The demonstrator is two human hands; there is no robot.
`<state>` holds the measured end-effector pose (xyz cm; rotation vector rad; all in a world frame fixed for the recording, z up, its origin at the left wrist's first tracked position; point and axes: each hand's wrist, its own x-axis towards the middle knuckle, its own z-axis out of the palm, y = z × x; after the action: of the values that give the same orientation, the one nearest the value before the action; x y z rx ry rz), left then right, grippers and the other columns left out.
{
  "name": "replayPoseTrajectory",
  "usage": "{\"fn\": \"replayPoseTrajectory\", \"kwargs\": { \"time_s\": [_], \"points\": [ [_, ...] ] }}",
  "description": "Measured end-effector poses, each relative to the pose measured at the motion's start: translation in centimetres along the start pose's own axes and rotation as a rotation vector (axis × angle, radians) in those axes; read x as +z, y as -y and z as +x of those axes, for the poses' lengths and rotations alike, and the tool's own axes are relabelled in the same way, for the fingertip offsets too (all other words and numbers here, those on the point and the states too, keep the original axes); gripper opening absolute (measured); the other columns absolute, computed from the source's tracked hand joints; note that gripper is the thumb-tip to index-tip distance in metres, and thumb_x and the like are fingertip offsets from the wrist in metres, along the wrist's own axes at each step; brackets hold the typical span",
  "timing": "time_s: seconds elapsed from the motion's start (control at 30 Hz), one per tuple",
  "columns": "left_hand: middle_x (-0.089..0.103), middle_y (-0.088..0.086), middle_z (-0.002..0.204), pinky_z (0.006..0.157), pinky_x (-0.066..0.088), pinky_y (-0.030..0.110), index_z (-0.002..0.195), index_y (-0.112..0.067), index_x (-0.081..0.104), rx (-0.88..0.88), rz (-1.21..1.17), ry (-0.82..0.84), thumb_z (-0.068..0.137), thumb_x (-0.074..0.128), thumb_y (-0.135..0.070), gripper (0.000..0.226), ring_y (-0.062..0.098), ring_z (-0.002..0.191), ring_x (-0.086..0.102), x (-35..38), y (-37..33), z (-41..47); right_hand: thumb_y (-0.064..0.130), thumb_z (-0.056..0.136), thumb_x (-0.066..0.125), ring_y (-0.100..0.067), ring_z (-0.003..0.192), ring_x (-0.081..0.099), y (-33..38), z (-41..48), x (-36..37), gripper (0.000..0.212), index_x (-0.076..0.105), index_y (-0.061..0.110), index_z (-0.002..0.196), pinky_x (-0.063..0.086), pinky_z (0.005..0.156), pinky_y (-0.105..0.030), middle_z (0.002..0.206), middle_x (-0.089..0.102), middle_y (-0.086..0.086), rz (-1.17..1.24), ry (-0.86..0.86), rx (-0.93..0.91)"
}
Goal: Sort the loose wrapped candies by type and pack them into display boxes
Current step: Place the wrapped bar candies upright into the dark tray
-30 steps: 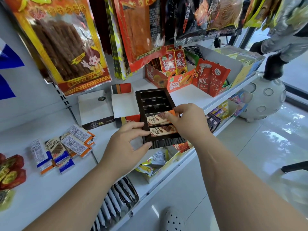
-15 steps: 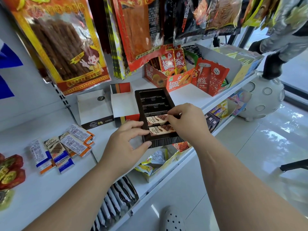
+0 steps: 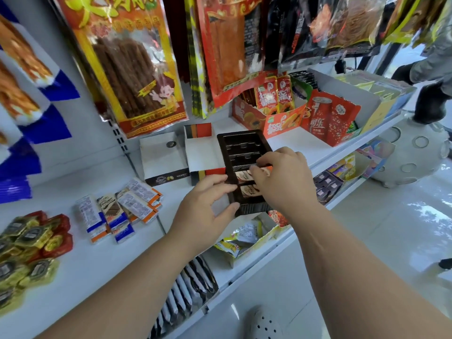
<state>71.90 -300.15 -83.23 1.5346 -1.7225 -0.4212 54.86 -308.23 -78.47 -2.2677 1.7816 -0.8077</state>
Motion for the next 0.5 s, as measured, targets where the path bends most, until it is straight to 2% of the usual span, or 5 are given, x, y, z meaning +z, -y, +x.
{"fn": "replayPoseTrajectory", "kwargs": {
  "time_s": [0.07,0.13,0.27,0.4,0.5],
  "points": [
    [0.053,-0.013,0.131,0.105,0.037,0.021,0.117,-0.026,0.068,-0.011,0.022,-0.022,0.086,0.071,-0.029,0.031,0.003,0.122,0.049,-1.1,-0.1,-0.6,0.046,0.091,0.057,-0.029,0.100,0.053,1.4,0.0,0.1,0.030,0.074,0.023,0.099,0.048,0.084,-0.042,0.102,0.065,0.000,0.055,-0.043,-0.047],
    [0.055,-0.013,0.127,0.103,0.039,0.026,0.114,-0.026,0.069,-0.035,0.079,-0.059,0.087,0.071,-0.028,0.028,0.007,0.120,0.050,-3.0,0.0,-1.7,0.045,0.091,0.057,-0.024,0.095,0.056,2.9,-0.1,0.3,0.029,0.075,0.023,0.096,0.050,0.080,-0.040,0.097,0.066,0.001,0.115,-0.027,-0.110],
    [0.059,-0.008,0.120,0.100,0.042,0.034,0.109,-0.024,0.071,-0.139,0.293,-0.143,0.088,0.063,-0.030,0.024,0.015,0.114,0.051,-9.0,1.4,-4.2,0.041,0.089,0.062,-0.019,0.090,0.058,6.1,-1.3,1.2,0.022,0.074,0.023,0.091,0.052,0.076,-0.039,0.091,0.065,0.003,0.206,0.118,-0.226],
    [0.063,-0.004,0.113,0.091,0.042,0.034,0.114,-0.026,0.066,-0.352,0.691,-0.055,0.086,0.065,-0.033,0.028,0.021,0.105,0.053,-15.1,2.9,-6.5,0.046,0.088,0.065,-0.016,0.104,0.057,9.3,-2.8,2.9,0.033,0.070,0.025,0.112,0.049,0.088,-0.033,0.109,0.064,0.004,0.192,0.286,-0.336],
    [0.059,-0.005,0.127,0.096,0.040,0.033,0.123,-0.027,0.059,-0.426,0.806,0.062,0.086,0.059,-0.044,0.040,0.020,0.116,0.049,-16.6,3.8,-7.7,0.048,0.083,0.070,-0.020,0.114,0.054,11.8,-3.8,4.5,0.049,0.063,0.027,0.127,0.044,0.095,-0.031,0.124,0.060,0.002,0.179,0.382,-0.415]
  ]
}}
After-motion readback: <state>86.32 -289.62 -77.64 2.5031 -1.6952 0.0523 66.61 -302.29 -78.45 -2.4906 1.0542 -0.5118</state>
